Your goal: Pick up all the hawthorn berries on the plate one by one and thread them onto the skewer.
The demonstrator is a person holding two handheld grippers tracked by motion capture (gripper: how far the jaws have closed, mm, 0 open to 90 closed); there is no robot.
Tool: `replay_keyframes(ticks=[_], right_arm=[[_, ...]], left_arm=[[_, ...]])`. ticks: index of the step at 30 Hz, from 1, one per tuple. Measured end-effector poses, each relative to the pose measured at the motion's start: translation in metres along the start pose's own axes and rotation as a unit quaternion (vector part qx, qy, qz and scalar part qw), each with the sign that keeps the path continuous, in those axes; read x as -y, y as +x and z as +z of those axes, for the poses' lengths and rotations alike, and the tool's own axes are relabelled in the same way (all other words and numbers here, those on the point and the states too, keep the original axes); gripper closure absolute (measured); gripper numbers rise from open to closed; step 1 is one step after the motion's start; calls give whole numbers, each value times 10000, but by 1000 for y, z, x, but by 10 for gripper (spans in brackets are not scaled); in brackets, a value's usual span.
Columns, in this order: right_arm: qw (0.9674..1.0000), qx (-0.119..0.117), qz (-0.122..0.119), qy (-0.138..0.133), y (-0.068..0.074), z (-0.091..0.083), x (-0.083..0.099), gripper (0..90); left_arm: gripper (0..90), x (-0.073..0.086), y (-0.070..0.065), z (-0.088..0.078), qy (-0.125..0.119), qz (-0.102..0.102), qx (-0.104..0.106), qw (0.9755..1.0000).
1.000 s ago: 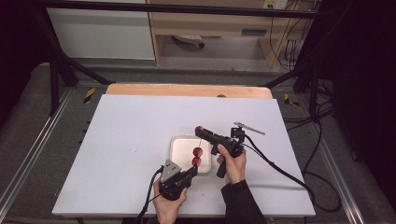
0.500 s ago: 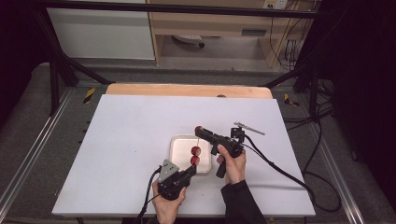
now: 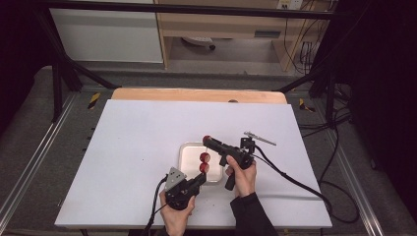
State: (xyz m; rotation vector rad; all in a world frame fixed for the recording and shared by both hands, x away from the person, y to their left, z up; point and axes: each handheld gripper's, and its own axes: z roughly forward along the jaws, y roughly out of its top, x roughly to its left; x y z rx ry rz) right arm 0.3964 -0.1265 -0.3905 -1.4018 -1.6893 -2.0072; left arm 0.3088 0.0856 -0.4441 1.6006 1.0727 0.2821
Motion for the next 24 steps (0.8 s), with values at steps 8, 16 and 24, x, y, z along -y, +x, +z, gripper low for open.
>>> replay_keyframes(ticks=[8, 16, 24], right_arm=[[9999, -14, 43, 115, 1, 0, 3, 619], [9998, 42, -25, 203, 2, -1, 4, 621], [9993, 152, -213, 283, 1, -3, 5, 624]], left_arm=[[885, 0, 2, 0, 17, 175, -115, 9998], [888, 1, 3, 1, 84, 230, -29, 9997], [888, 2, 8, 0, 81, 166, 39, 9998]])
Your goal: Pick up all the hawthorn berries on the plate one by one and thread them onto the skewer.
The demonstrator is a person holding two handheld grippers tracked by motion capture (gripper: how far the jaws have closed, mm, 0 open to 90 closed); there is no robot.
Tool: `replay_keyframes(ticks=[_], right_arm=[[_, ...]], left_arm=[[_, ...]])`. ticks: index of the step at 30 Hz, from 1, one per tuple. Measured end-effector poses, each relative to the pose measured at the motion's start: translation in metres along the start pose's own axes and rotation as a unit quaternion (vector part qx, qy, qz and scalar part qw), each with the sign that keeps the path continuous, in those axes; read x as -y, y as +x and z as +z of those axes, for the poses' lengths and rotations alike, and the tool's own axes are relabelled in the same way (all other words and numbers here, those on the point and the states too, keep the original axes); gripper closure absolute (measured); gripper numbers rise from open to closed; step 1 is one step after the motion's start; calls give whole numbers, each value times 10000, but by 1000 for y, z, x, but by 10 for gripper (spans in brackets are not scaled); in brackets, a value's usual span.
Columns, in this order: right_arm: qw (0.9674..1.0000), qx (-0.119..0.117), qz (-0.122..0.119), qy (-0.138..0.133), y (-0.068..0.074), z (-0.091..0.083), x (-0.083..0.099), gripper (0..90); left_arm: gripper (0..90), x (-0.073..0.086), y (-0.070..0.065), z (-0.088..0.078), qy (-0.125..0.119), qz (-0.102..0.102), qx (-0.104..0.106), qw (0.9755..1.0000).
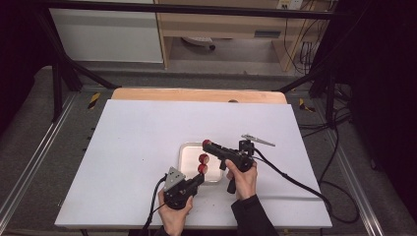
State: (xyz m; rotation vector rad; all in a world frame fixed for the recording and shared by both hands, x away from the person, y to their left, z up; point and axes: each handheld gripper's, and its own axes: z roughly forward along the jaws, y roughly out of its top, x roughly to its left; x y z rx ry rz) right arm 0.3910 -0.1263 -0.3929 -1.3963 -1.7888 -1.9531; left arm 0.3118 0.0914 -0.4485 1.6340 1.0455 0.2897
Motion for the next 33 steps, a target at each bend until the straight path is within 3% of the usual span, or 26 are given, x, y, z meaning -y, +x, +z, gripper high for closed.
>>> replay_keyframes(ticks=[7, 13, 19, 21, 25, 28, 30, 33], right_arm=[[9996, -35, 84, -281, 0, -1, 4, 625], [9998, 13, -39, -186, -2, 1, 5, 616], [9972, 386, -631, 50, -2, -6, -2, 363], [9941, 578, -889, 222, -3, -9, -4, 277], [9834, 866, -1434, 690, -9, -13, -6, 142], [9725, 1048, -1785, 1068, -14, -17, -4, 78], [9628, 1164, -2065, 1294, -18, -20, -2, 61], [9540, 1256, -2265, 1509, -23, -26, 0, 39]], left_arm=[[887, 0, 4, -2, -146, -254, 72, 9995], [886, 2, 4, 0, -1, -68, 38, 10000], [887, -1, 9, -8, 47, 75, -174, 9998], [887, -3, 11, -10, 98, 91, -182, 9997], [886, -4, 15, -14, 194, 228, -238, 9993], [886, -6, 19, -17, 251, 303, -254, 9989], [886, -8, 21, -19, 284, 352, -285, 9986], [885, -10, 24, -23, 329, 390, -283, 9983]])
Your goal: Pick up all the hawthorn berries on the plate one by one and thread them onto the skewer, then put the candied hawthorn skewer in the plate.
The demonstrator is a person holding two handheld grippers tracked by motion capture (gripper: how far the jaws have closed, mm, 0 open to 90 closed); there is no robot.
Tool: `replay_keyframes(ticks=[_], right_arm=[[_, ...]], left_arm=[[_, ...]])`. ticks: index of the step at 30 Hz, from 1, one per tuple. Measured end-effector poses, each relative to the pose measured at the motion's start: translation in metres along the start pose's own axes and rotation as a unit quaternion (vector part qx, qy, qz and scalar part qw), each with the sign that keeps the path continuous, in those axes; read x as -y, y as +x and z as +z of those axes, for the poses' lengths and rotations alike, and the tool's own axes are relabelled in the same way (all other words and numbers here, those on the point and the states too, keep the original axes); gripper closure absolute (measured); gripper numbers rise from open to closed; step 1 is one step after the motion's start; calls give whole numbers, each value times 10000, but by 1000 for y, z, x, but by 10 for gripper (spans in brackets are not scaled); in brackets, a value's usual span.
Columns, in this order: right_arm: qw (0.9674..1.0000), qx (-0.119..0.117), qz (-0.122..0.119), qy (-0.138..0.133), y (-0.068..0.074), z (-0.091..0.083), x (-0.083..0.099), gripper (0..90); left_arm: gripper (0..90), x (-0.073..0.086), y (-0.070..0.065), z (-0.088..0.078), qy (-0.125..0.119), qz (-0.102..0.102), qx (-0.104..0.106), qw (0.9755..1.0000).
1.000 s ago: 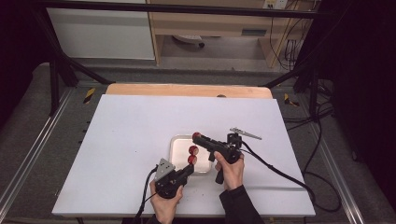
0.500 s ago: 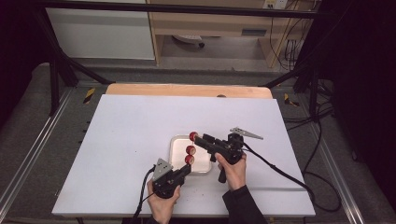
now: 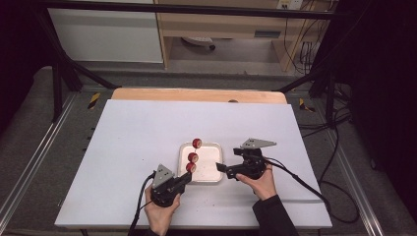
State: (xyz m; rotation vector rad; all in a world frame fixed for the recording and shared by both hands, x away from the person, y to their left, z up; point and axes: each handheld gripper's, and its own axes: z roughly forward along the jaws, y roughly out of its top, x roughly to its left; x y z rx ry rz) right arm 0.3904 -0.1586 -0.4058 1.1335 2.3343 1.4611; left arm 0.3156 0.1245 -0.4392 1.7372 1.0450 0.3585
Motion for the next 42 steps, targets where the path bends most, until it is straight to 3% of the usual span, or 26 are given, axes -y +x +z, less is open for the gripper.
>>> replay_keyframes(ticks=[3, 10, 17, 28, 37, 42], right_arm=[[9995, 132, -140, 249, -6, -4, 7, 23], [9969, 404, -443, 510, -19, -15, 23, 7], [9948, 556, -481, 710, -31, -26, 40, 10], [9934, 715, -447, 782, -44, -44, 61, 13], [9934, 809, -358, 727, -51, -57, 73, 19], [9931, 842, -370, 722, -52, -62, 76, 20]], left_arm=[[885, -3, 3, -3, 62, 56, 0, 10000], [885, -10, 6, -6, 240, 226, 22, 9995], [884, -19, 12, -7, 403, 311, 29, 9987], [883, -37, 14, -2, 659, 532, -18, 9964], [882, -57, 14, 6, 957, 745, -82, 9926], [882, -61, 16, 20, 1252, 845, -218, 9883]])
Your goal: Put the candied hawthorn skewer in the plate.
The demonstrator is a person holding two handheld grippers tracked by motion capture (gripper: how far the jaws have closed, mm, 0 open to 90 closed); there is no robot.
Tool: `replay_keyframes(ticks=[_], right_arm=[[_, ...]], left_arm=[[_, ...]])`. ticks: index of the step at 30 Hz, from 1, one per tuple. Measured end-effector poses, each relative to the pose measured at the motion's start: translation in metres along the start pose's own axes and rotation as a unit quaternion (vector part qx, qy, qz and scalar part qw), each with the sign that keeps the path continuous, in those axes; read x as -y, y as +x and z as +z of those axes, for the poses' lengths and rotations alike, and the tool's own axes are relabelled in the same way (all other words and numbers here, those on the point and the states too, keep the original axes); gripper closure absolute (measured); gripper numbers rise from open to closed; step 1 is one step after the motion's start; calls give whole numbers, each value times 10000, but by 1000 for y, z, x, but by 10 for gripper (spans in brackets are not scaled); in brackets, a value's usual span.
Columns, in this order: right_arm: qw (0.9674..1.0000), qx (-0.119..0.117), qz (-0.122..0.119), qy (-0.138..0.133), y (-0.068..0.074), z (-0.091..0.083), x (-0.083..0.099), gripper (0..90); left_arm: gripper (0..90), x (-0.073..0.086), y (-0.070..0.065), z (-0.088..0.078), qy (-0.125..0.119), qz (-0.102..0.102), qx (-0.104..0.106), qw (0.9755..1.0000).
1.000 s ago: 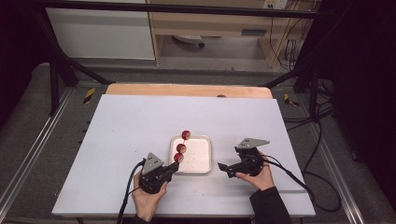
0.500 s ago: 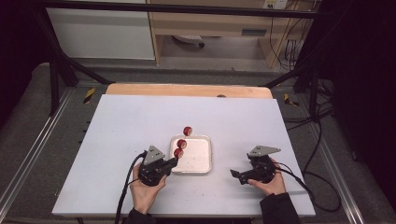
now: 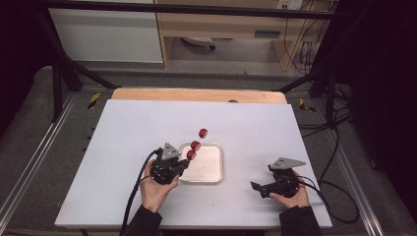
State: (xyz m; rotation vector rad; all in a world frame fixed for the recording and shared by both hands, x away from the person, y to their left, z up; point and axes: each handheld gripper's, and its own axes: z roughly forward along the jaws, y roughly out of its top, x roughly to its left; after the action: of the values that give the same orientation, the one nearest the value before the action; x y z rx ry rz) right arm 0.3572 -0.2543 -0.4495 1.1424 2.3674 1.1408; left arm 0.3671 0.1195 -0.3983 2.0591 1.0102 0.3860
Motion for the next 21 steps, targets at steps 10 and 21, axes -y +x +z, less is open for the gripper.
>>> replay_keyframes(ticks=[10, 21], right_arm=[[10000, -3, 49, 5, -1, -3, 3, 20], [10000, 1, 34, -1, -1, -1, 3, 21]], left_arm=[[883, -1, -2, 31, 772, 259, -136, 9966], [882, 3, -5, 51, 1266, 317, -338, 9909]])
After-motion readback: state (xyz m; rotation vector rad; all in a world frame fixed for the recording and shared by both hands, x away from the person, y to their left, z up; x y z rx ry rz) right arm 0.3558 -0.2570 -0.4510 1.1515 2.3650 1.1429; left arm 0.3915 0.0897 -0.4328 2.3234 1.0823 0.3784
